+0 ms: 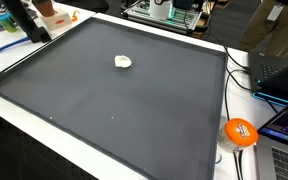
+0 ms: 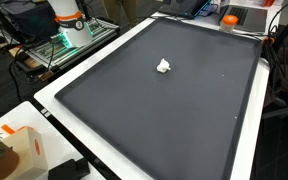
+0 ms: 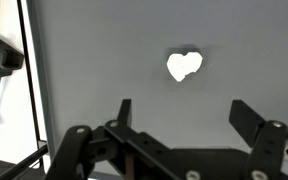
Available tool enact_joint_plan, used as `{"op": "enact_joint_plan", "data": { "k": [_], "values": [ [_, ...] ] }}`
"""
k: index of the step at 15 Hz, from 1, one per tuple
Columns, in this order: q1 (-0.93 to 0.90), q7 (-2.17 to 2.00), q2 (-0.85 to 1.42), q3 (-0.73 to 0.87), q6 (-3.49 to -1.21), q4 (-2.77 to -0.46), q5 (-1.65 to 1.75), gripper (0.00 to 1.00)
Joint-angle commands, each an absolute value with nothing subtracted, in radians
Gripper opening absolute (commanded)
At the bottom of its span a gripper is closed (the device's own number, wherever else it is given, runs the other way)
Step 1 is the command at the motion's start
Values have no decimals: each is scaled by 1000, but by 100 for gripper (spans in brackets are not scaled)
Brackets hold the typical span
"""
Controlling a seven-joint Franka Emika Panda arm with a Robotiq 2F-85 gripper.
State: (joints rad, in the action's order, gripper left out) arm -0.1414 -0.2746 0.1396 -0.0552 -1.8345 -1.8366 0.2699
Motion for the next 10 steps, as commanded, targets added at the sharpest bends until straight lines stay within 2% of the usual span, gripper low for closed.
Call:
{"op": "enact_joint_plan", "data": {
  "k": [1, 4, 10],
  "values": [
    [-128, -245, 164, -62, -1788, -1792, 239, 100],
    [-113, -136, 239, -56, -1557, -1650, 207, 100],
    [-98, 18, 495, -63, -1258, -1310, 98, 100]
  ]
}}
